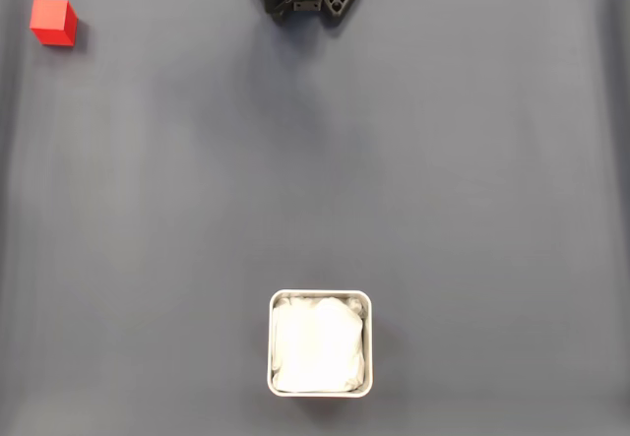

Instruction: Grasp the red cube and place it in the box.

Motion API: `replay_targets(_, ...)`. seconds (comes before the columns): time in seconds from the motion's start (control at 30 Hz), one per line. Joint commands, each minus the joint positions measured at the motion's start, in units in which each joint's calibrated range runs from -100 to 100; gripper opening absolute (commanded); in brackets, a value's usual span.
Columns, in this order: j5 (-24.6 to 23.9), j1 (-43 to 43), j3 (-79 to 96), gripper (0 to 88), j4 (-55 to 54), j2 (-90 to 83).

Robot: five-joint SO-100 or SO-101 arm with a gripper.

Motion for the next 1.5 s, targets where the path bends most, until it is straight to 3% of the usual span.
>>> replay_targets(0.0,-0.54,2.18,0.01,0.0,-0.21,-1.25)
replay_targets(0.27,-1.22,5.16,0.20,1.0,-1.44,1.27)
replay_targets(0.6,-2.69,7.72,3.66,11.2,-9.80,3.00)
replay_targets(1.47,-2.20,10.28,7.86,20.4,-19.96,10.71)
